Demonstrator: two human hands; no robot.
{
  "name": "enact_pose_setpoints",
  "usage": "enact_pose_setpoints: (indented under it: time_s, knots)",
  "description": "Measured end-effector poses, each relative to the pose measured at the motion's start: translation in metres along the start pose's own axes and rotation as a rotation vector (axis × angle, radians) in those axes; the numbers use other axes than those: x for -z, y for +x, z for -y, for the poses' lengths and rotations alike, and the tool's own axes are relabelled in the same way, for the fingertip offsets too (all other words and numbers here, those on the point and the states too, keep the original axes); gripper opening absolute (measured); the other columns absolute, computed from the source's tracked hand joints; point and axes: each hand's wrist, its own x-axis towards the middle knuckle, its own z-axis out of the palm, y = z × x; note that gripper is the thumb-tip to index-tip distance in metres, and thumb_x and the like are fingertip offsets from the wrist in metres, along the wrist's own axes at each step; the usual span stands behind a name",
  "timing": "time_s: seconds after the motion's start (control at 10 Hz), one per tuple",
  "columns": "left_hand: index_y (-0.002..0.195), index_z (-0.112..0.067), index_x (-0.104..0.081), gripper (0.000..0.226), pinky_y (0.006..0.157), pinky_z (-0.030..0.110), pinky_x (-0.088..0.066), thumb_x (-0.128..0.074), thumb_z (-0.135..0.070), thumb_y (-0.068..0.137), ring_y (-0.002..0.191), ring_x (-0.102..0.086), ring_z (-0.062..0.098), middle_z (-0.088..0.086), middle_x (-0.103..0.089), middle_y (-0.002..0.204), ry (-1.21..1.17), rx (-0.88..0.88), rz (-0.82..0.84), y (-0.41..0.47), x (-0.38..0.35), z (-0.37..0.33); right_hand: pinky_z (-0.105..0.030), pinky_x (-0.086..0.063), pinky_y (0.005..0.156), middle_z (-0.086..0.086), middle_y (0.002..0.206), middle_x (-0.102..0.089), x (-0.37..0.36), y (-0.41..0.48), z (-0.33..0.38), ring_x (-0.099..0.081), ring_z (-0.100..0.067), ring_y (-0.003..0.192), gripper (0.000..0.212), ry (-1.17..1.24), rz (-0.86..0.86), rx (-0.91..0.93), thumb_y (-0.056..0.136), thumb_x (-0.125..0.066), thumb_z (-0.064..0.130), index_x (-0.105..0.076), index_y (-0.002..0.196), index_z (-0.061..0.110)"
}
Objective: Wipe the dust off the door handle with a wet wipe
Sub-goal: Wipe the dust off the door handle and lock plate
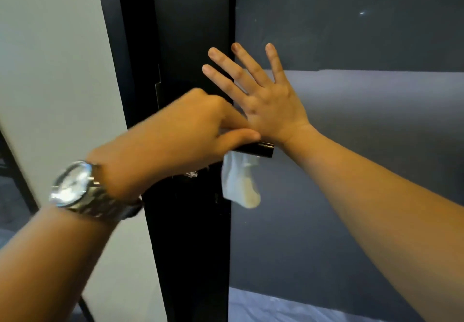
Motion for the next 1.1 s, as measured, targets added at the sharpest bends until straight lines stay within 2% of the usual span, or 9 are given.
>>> enact_pose_setpoints:
  time_s: [0.2,0.3,0.4,0.5,0.6,0.7,0.8,0.9,1.1]
  knots:
    - [0.101,-0.023,-0.070,0.037,0.065,0.005,-0.040,-0.044,-0.045,0.086,0.064,-0.054,-0.005,-0.007,-0.067,0.072,-0.011,0.001,0.014,-0.001,-0.014,-0.017,-0.040,0.018,0.114,-0.003,0.159,-0.012,0.003,0.003,0.005,0.003,-0.020,0.146,0.061,0.024,0.043,-0.018,0.097,-0.039,0.033,-0.013,0.152,0.024]
    - [0.112,-0.025,-0.064,0.039,0.080,0.020,-0.045,-0.038,-0.045,0.090,0.082,-0.059,0.005,0.002,-0.071,0.098,-0.024,-0.029,0.001,0.000,-0.023,-0.029,-0.041,0.019,0.113,-0.001,0.159,-0.009,0.000,0.001,0.001,0.006,-0.019,0.146,0.066,-0.017,0.068,0.009,0.097,-0.043,0.032,-0.008,0.152,0.025]
    - [0.111,-0.030,-0.065,0.034,0.076,0.031,-0.051,-0.041,-0.043,0.092,0.065,-0.061,0.002,-0.007,-0.069,0.069,-0.057,-0.046,0.013,-0.013,-0.008,-0.019,-0.040,0.020,0.113,-0.002,0.159,-0.011,0.002,0.003,0.001,0.003,-0.020,0.146,0.064,0.008,0.048,0.008,0.097,-0.043,0.034,-0.012,0.152,0.023]
    - [0.103,-0.029,-0.070,0.036,0.067,0.021,-0.054,-0.046,-0.049,0.085,0.054,-0.057,-0.002,-0.016,-0.061,0.052,-0.036,-0.006,-0.039,-0.023,0.007,-0.003,-0.052,-0.007,0.115,-0.004,0.152,-0.032,0.001,-0.001,0.006,-0.026,-0.026,0.142,0.054,-0.158,-0.145,0.002,0.094,-0.042,0.032,-0.033,0.147,0.020]
    - [0.090,-0.027,-0.074,0.030,0.066,-0.004,-0.039,-0.064,-0.042,0.066,0.069,-0.056,-0.019,-0.023,-0.066,0.073,-0.024,0.042,-0.058,-0.021,0.019,0.006,-0.057,-0.022,0.110,-0.004,0.148,-0.040,0.001,-0.002,0.007,-0.037,-0.028,0.136,0.050,-0.237,-0.232,0.010,0.095,-0.039,0.033,-0.040,0.143,0.020]
    - [0.087,-0.025,-0.071,0.025,0.068,-0.006,-0.036,-0.074,-0.036,0.064,0.062,-0.056,-0.011,-0.021,-0.062,0.073,0.018,0.018,-0.022,-0.008,0.013,0.002,-0.058,-0.025,0.108,-0.003,0.148,-0.040,0.000,0.000,0.006,-0.038,-0.028,0.136,0.050,-0.275,-0.226,0.010,0.100,-0.028,0.041,-0.039,0.144,0.020]
    - [0.098,-0.021,-0.067,0.031,0.067,0.007,-0.040,-0.074,-0.032,0.070,0.068,-0.053,-0.002,-0.016,-0.060,0.075,0.056,-0.038,-0.001,0.004,-0.009,-0.004,-0.058,-0.026,0.108,-0.002,0.148,-0.039,-0.001,-0.002,0.006,-0.038,-0.026,0.136,0.059,-0.325,-0.216,0.017,0.094,-0.039,0.053,-0.038,0.144,0.021]
    - [0.095,-0.017,-0.067,0.021,0.068,0.016,-0.040,-0.065,-0.031,0.080,0.073,-0.056,0.008,-0.004,-0.069,0.085,0.081,-0.089,0.011,0.007,-0.026,-0.006,-0.057,-0.024,0.109,-0.002,0.149,-0.039,-0.002,-0.002,0.007,-0.037,-0.026,0.137,0.051,-0.257,-0.245,0.001,0.095,-0.044,0.035,-0.039,0.144,0.021]
    - [0.103,-0.027,-0.067,0.033,0.062,0.006,-0.037,-0.066,-0.038,0.072,0.060,-0.052,-0.007,-0.021,-0.058,0.074,0.080,-0.015,0.131,-0.002,-0.004,0.017,-0.057,-0.025,0.109,-0.003,0.148,-0.040,-0.001,-0.002,0.006,-0.038,-0.027,0.136,0.051,-0.258,-0.251,0.008,0.094,-0.041,0.035,-0.040,0.143,0.021]
